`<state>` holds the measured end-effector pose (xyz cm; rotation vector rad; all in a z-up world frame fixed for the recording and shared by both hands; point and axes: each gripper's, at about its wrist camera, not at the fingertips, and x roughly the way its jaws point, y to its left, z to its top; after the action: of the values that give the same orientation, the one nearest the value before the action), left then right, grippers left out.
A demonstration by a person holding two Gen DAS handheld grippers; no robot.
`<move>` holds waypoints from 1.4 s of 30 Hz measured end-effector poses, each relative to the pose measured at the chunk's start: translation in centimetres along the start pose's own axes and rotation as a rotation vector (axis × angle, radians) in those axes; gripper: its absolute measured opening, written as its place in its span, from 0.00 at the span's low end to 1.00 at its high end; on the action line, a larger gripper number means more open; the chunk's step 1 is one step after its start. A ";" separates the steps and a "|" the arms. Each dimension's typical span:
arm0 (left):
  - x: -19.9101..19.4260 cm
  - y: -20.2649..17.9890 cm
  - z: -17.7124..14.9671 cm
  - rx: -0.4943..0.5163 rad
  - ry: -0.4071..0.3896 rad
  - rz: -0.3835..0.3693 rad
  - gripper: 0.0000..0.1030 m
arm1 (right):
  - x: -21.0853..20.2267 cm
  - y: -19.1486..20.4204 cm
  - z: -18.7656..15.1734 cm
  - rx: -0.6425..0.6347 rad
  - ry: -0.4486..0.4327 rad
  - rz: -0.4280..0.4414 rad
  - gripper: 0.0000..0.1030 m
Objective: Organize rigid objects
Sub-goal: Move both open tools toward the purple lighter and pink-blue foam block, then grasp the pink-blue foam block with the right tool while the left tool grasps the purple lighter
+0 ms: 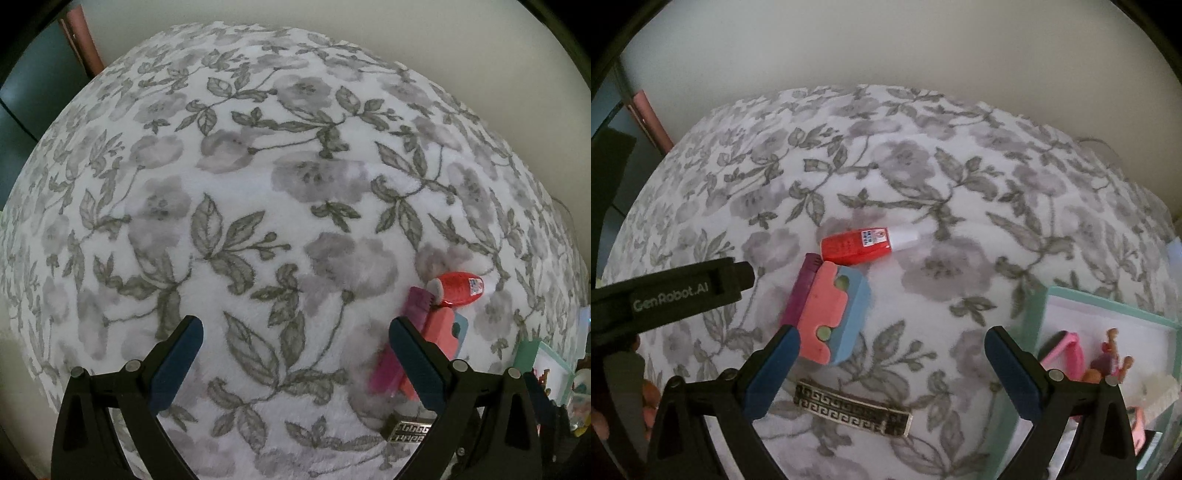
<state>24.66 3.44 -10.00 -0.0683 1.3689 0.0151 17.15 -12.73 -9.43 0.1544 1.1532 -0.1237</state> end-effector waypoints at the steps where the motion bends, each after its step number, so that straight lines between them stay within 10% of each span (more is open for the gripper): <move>1: 0.2 0.1 0.1 -0.005 0.000 0.005 0.98 | 0.3 0.1 0.1 0.003 0.002 0.002 0.98; 42: 1.1 -0.7 0.6 0.026 0.024 -0.047 0.98 | 3.1 -1.8 0.8 0.079 0.019 -0.021 0.85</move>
<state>25.51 2.78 -10.91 -0.0788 1.3913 -0.0426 18.76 -14.66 -12.06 0.2145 1.1695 -0.1866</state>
